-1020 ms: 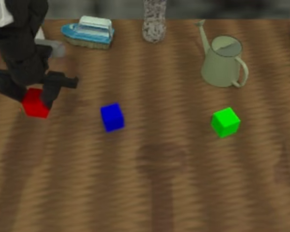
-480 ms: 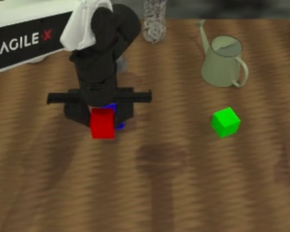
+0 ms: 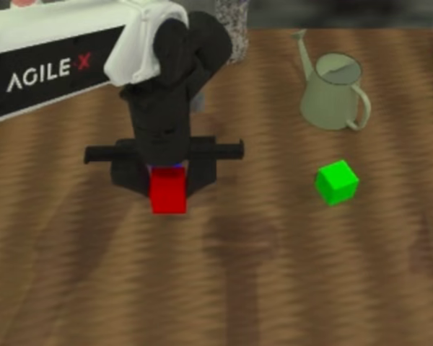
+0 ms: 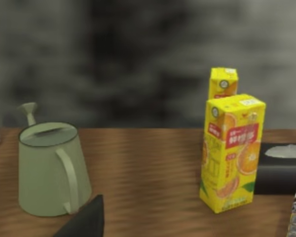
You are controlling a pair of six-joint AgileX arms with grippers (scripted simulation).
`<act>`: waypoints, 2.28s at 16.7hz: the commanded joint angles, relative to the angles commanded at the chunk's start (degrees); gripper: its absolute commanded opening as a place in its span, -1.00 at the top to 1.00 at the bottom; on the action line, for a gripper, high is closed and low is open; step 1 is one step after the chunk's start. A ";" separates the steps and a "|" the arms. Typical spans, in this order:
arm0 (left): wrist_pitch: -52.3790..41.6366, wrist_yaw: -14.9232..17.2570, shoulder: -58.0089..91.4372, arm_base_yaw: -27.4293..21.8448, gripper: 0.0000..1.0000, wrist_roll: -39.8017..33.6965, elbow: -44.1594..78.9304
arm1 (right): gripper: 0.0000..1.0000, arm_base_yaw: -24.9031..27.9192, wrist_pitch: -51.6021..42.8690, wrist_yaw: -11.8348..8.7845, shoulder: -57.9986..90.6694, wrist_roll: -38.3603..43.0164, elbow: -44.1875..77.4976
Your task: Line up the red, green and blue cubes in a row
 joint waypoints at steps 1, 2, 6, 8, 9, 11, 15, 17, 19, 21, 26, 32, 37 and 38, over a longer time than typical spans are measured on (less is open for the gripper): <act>0.78 0.01 0.21 -0.02 1.00 0.04 -0.64 | -1.00 0.00 0.00 0.00 0.00 0.00 0.00; 2.15 0.01 0.58 0.00 1.00 0.04 -1.65 | -1.00 0.00 0.00 0.00 0.00 0.00 0.00; 11.05 0.03 3.00 0.05 1.00 0.00 -7.52 | -1.00 0.00 0.00 0.00 0.00 0.00 0.00; 13.79 -0.01 3.94 -0.02 1.00 0.04 -9.66 | -1.00 0.00 0.00 0.00 0.00 0.00 0.00; 14.24 -0.03 4.12 -0.04 1.00 0.04 -10.05 | -1.00 0.00 0.00 0.00 0.00 0.00 0.00; 14.26 -0.03 4.13 -0.04 1.00 0.04 -10.07 | -1.00 0.00 0.00 0.00 0.00 0.00 0.00; 14.26 -0.03 4.13 -0.04 0.55 0.04 -10.07 | -1.00 0.00 0.00 0.00 0.00 0.00 0.00; 14.26 -0.03 4.13 -0.04 0.25 0.04 -10.07 | -1.00 0.00 0.00 0.00 0.00 0.00 0.00; 14.26 -0.03 4.13 -0.04 -0.06 0.04 -10.07 | -1.00 0.00 0.00 0.00 0.00 0.00 0.00; 14.26 -0.03 4.13 -0.04 -0.36 0.04 -10.07 | -1.00 0.00 0.00 0.00 0.00 0.00 0.00; 14.26 -0.03 4.13 -0.04 -1.00 0.04 -10.07 | -1.00 0.00 0.00 0.00 0.00 0.00 0.00; 14.26 -0.03 4.13 -0.04 -1.00 0.04 -10.07 | -1.00 0.00 0.00 0.00 0.00 0.00 0.00; 11.88 -0.01 3.40 0.02 -1.00 -0.06 -8.19 | -1.00 0.00 0.00 0.00 0.00 0.00 0.00; 10.01 -0.01 2.80 0.18 -1.00 -0.18 -6.98 | -1.00 0.00 0.00 0.00 0.00 0.00 0.00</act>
